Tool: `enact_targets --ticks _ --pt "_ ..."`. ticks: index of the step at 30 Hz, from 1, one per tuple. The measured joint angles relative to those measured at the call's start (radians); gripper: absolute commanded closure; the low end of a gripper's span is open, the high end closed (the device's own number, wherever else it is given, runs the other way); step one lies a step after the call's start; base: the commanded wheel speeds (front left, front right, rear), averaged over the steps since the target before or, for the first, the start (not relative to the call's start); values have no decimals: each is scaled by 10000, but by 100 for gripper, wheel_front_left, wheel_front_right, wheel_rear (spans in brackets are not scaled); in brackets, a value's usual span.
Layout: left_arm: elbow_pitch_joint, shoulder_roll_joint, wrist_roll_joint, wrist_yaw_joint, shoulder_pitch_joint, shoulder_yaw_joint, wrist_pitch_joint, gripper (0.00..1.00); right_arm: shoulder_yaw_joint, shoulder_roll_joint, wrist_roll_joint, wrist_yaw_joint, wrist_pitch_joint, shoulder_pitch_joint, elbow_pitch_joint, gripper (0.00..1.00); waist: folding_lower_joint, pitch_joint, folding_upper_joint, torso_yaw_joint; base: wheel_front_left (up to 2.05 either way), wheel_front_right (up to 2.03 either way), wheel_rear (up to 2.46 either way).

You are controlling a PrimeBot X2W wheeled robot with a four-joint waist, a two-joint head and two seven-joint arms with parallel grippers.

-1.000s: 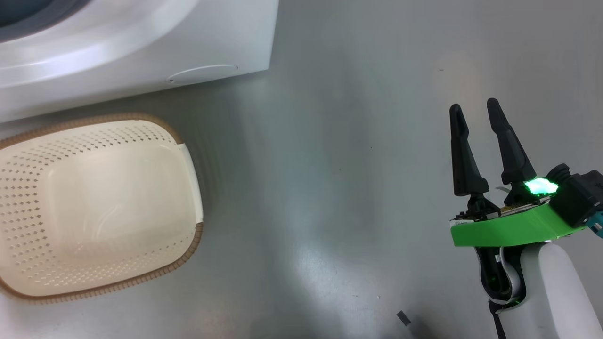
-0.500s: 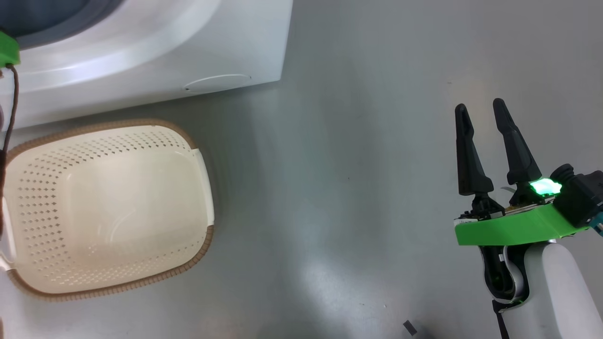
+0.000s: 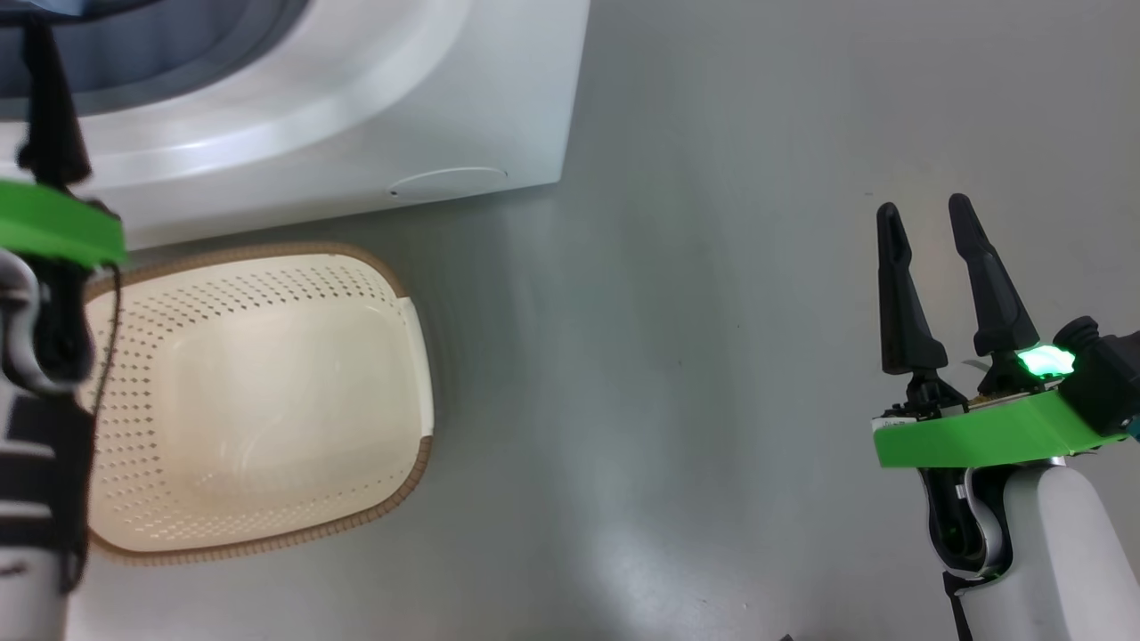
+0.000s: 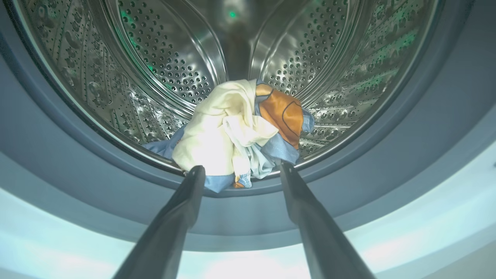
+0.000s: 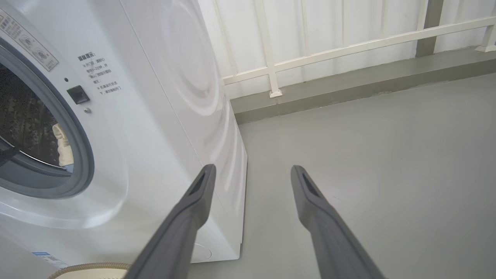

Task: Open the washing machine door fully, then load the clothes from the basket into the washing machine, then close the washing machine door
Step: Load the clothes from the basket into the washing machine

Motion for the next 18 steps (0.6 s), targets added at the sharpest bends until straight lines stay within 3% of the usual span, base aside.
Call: enact_targets --ticks 18 --pt "-3047 -692 1141 0 4590 1127 0 0 -211 -144 0 0 0 431 19 0 0 -648 0 431 0 0 0"
